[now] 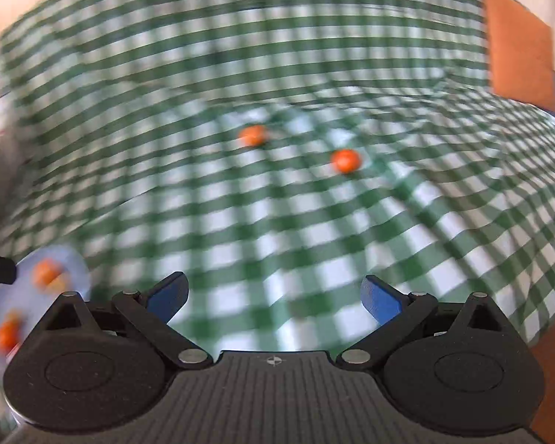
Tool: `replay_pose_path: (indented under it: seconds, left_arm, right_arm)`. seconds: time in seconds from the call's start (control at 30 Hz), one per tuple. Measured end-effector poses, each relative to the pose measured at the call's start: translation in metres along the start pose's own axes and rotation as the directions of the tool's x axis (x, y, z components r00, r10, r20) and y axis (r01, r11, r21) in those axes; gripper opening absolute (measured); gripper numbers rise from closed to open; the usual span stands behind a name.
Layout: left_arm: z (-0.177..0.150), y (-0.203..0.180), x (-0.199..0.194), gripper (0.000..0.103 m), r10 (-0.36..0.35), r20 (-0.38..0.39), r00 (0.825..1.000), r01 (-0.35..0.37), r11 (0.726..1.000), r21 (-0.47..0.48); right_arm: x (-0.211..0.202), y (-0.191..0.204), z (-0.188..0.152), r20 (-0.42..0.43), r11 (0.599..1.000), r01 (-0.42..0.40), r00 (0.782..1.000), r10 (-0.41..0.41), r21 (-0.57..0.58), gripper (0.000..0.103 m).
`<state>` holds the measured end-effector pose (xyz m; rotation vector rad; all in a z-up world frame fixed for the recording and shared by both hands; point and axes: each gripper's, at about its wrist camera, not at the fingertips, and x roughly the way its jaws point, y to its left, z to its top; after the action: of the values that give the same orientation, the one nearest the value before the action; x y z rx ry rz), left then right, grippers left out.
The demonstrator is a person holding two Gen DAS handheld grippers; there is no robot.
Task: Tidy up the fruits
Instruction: 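Move both open tools to the last two orange fruits and grasp them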
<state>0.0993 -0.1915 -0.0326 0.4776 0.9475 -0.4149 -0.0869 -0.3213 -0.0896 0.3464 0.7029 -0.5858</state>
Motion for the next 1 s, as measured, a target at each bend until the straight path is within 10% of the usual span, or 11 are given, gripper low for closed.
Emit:
replay_pose_path:
  seconds: [0.33,0.63,0.77,1.0]
  left_arm:
    - [0.142,-0.109,0.147,0.103,-0.136,0.099,0.986,0.122,0.983,0.139]
    - [0.192,-0.159,0.237,0.103,-0.183,0.091,0.979,0.155,0.954,0.255]
    - [0.197,-0.155,0.231,0.038,-0.292,0.071,0.954,0.270,0.936,0.224]
    - [0.155,-0.138,0.172,0.038,-0.317,0.093,0.944,0.286,0.924,0.253]
  right_arm:
    - [0.167,-0.054,0.068,0.044,0.979,0.160,0.985,-0.167,0.124,0.093]
    - [0.248,-0.055,0.080,0.088,0.971,0.232,0.967,-0.237,0.064,0.093]
    - [0.246,-0.046,0.079,0.139,0.974,0.227,0.965,-0.224,-0.004,0.036]
    - [0.207,-0.054,0.064,0.078,0.971,0.233,0.968,-0.237,0.053,0.035]
